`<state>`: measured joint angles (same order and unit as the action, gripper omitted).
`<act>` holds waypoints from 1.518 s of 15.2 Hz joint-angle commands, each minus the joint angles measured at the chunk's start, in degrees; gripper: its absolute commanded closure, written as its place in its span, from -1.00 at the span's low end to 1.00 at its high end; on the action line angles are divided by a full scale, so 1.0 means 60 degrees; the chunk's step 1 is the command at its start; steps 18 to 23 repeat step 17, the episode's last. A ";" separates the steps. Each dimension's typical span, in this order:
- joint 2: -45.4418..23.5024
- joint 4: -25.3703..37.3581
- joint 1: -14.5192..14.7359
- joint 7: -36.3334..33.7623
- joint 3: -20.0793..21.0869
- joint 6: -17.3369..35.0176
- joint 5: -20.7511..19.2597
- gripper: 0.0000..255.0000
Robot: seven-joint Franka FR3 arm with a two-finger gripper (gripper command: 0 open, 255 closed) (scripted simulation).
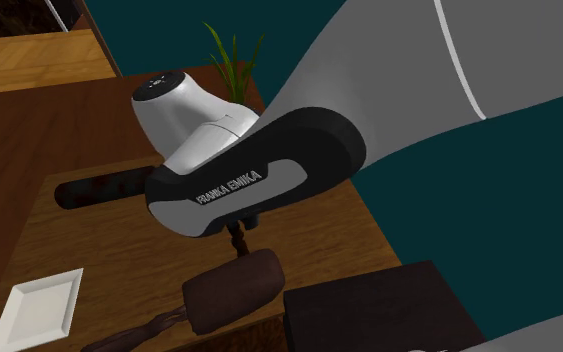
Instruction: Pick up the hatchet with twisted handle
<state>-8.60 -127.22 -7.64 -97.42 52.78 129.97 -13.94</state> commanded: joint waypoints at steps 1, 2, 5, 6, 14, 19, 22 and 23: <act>0.0112 0.0044 -0.0037 0.0098 0.0044 -0.0111 0.0137 1.00; 0.0234 0.0084 -0.0079 0.0202 0.0086 -0.0214 0.0278 1.00; 0.0593 0.0219 -0.0183 0.0506 0.0179 -0.0531 0.0686 1.00; 0.0709 0.0269 -0.0210 0.0604 0.0199 -0.0640 0.0815 1.00; 0.1544 0.0757 -0.0334 0.1282 0.0224 -0.1564 0.1692 1.00; 0.1648 0.0839 -0.0339 0.1363 0.0209 -0.1703 0.1793 1.00; 0.1648 0.0839 -0.0339 0.1363 0.0209 -0.1703 0.1793 1.00; 0.1648 0.0839 -0.0339 0.1363 0.0209 -0.1703 0.1793 1.00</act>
